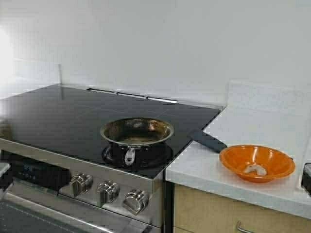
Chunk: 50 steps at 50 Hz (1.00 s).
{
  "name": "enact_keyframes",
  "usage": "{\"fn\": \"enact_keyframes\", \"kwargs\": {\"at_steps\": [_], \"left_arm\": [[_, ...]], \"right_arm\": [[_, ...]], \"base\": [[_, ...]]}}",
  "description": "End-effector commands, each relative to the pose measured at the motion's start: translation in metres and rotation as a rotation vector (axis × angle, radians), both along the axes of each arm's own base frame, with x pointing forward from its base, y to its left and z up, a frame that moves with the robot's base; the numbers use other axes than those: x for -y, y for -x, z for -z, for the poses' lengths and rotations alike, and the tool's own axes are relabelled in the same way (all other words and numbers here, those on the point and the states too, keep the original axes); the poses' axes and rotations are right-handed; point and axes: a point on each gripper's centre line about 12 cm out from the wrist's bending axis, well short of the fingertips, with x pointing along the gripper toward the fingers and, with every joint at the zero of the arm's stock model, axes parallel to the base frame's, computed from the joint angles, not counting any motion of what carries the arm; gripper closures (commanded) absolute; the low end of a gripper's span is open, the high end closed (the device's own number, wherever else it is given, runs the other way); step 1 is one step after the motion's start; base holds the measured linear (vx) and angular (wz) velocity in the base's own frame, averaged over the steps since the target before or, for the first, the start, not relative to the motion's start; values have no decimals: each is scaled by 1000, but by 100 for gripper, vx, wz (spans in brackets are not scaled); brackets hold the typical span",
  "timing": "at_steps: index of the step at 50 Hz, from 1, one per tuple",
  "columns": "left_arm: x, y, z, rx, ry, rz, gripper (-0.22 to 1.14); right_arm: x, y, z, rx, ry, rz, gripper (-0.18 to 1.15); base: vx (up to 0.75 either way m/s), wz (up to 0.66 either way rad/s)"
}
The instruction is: Add oil to the pan and cook the shrimp and serve it
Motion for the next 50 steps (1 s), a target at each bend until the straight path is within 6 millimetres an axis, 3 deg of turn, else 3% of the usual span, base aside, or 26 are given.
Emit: {"fn": "enact_keyframes", "kwargs": {"at_steps": [1,30,50], "left_arm": [[0,-1,-3,9,-4,-1,89],[0,0,2,-3,-6,-1,89],[0,0,6,-14,-5,-2,89]], "right_arm": [[-1,-9,-44,51,27,-9,-7],[-16,22,-60,-10,-14,2,-7],[-35,49,-56,-68,-108,-1,-7]], "base": [[0,0],[0,0],[0,0]]}}
